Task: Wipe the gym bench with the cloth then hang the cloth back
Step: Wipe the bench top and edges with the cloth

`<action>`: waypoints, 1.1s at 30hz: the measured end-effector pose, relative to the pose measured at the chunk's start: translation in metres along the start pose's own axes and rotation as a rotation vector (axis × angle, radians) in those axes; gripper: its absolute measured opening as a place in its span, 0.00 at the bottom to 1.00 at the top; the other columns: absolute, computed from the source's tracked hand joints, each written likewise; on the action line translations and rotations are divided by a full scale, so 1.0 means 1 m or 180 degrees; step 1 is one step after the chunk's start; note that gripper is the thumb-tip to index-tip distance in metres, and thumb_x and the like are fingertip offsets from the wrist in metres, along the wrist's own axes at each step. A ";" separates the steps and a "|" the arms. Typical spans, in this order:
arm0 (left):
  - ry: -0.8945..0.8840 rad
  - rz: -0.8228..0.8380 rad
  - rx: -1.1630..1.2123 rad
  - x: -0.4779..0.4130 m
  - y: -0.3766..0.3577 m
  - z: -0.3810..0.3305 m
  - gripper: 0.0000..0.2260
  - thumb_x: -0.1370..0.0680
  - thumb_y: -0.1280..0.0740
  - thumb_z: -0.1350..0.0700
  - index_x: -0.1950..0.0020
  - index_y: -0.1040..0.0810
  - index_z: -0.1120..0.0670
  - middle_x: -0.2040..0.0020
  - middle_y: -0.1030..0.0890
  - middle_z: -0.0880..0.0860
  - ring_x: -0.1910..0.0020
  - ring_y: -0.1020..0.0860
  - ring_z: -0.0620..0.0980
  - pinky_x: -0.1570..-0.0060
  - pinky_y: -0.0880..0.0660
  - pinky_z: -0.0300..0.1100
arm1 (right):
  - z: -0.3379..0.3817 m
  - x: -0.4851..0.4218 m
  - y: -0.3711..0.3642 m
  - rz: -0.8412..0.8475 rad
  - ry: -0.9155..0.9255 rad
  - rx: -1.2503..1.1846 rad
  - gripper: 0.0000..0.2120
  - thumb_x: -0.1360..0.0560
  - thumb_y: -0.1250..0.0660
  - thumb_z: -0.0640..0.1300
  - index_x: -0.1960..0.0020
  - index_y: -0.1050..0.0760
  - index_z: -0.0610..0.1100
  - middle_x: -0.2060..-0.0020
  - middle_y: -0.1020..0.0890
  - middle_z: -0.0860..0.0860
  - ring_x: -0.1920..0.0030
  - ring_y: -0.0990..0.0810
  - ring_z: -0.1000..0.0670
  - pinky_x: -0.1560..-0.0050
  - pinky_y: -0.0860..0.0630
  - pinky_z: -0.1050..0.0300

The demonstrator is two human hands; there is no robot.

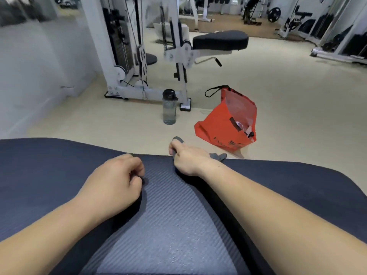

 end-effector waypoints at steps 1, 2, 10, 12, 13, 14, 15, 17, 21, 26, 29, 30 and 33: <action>0.0154 -0.0080 0.0043 0.008 0.013 0.021 0.09 0.27 0.35 0.59 0.60 0.24 0.45 0.59 0.22 0.41 0.59 0.24 0.41 0.58 0.23 0.46 | 0.015 -0.006 -0.005 -0.0002 0.0026 0.0032 0.08 0.21 0.46 0.41 0.47 0.34 0.53 0.48 0.26 0.49 0.50 0.27 0.41 0.50 0.35 0.47; 0.0302 -0.0146 0.0075 0.016 0.026 0.042 0.09 0.26 0.35 0.59 0.60 0.24 0.44 0.59 0.21 0.41 0.59 0.24 0.40 0.58 0.24 0.45 | 0.031 -0.012 -0.009 -0.0013 0.0063 0.0063 0.08 0.21 0.46 0.41 0.47 0.34 0.53 0.48 0.26 0.49 0.50 0.27 0.41 0.50 0.34 0.47; 0.1067 -0.0523 -0.0018 0.079 0.096 0.192 0.09 0.25 0.36 0.58 0.58 0.24 0.43 0.57 0.24 0.41 0.57 0.25 0.41 0.59 0.25 0.44 | 0.170 -0.072 -0.056 -0.0128 0.0326 0.0198 0.15 0.18 0.49 0.46 0.33 0.35 0.55 0.34 0.24 0.47 0.38 0.24 0.38 0.41 0.31 0.43; 0.1122 -0.0550 -0.0104 0.087 0.101 0.218 0.08 0.25 0.36 0.57 0.56 0.24 0.43 0.55 0.25 0.41 0.55 0.25 0.43 0.58 0.25 0.45 | 0.194 -0.087 -0.064 -0.0139 0.0276 0.0113 0.16 0.20 0.49 0.46 0.33 0.36 0.56 0.34 0.25 0.47 0.38 0.24 0.38 0.37 0.29 0.41; 0.1121 -0.0546 -0.0145 0.089 0.103 0.229 0.08 0.24 0.36 0.56 0.54 0.24 0.43 0.54 0.25 0.41 0.53 0.26 0.45 0.56 0.24 0.46 | 0.208 -0.095 -0.068 -0.0171 0.0298 0.0075 0.16 0.21 0.50 0.47 0.36 0.35 0.57 0.34 0.25 0.47 0.38 0.24 0.38 0.36 0.28 0.39; 0.1118 -0.0536 -0.0193 0.089 0.105 0.239 0.07 0.24 0.37 0.56 0.52 0.23 0.43 0.52 0.25 0.42 0.50 0.26 0.46 0.54 0.24 0.46 | 0.222 -0.102 -0.071 -0.0192 0.0327 0.0056 0.16 0.24 0.51 0.48 0.38 0.35 0.58 0.35 0.24 0.46 0.39 0.23 0.38 0.36 0.27 0.37; 0.1124 -0.0528 -0.0234 0.089 0.108 0.248 0.07 0.24 0.37 0.55 0.50 0.23 0.44 0.51 0.25 0.42 0.48 0.27 0.47 0.53 0.23 0.47 | 0.237 -0.112 -0.076 -0.0187 0.0355 0.0051 0.16 0.26 0.51 0.49 0.41 0.35 0.59 0.36 0.24 0.45 0.40 0.23 0.38 0.37 0.27 0.36; 0.1165 -0.0545 -0.0228 0.089 0.114 0.266 0.08 0.24 0.38 0.54 0.49 0.22 0.45 0.49 0.26 0.41 0.47 0.28 0.47 0.50 0.24 0.47 | 0.266 -0.131 -0.084 -0.0130 0.0389 0.0064 0.17 0.28 0.51 0.49 0.41 0.34 0.58 0.37 0.24 0.44 0.40 0.24 0.37 0.36 0.28 0.35; 0.1341 -0.0698 -0.0149 0.096 0.133 0.306 0.05 0.25 0.38 0.54 0.57 0.24 0.45 0.52 0.26 0.41 0.49 0.29 0.48 0.51 0.26 0.46 | 0.329 -0.168 -0.099 -0.0051 0.0481 0.0143 0.18 0.24 0.48 0.45 0.36 0.33 0.55 0.34 0.26 0.44 0.38 0.25 0.37 0.35 0.28 0.37; 0.1682 -0.1099 -0.0216 0.115 0.162 0.366 0.05 0.27 0.38 0.54 0.57 0.23 0.45 0.52 0.25 0.42 0.49 0.28 0.49 0.47 0.28 0.48 | 0.434 -0.210 -0.135 0.0015 0.0920 0.0248 0.19 0.23 0.47 0.43 0.35 0.32 0.54 0.34 0.24 0.46 0.39 0.23 0.39 0.36 0.27 0.40; 0.1758 -0.1256 -0.0176 0.123 0.170 0.390 0.05 0.27 0.37 0.54 0.57 0.23 0.45 0.52 0.25 0.42 0.49 0.28 0.49 0.47 0.30 0.47 | 0.501 -0.226 -0.160 -0.0004 0.1184 0.0328 0.18 0.23 0.46 0.43 0.35 0.31 0.54 0.34 0.24 0.46 0.39 0.23 0.38 0.37 0.26 0.40; 0.1730 -0.1290 -0.0155 0.124 0.171 0.395 0.05 0.27 0.37 0.54 0.57 0.23 0.45 0.52 0.25 0.43 0.50 0.28 0.49 0.47 0.30 0.47 | 0.520 -0.230 -0.167 -0.0022 0.1241 0.0332 0.19 0.23 0.46 0.43 0.34 0.31 0.55 0.33 0.24 0.46 0.38 0.23 0.38 0.37 0.26 0.40; 0.1659 -0.1400 -0.0110 0.129 0.174 0.409 0.05 0.28 0.37 0.55 0.57 0.23 0.46 0.52 0.24 0.43 0.51 0.27 0.49 0.47 0.27 0.48 | 0.564 -0.243 -0.185 -0.0017 0.1352 0.0381 0.23 0.22 0.47 0.43 0.29 0.33 0.55 0.30 0.27 0.46 0.35 0.24 0.39 0.35 0.27 0.40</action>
Point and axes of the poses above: each hand's wrist, its own x-axis away from the middle knuckle, its own y-axis out of the back of the hand, z = x × y, the point moved 5 cm from there along -x, towards the middle knuckle
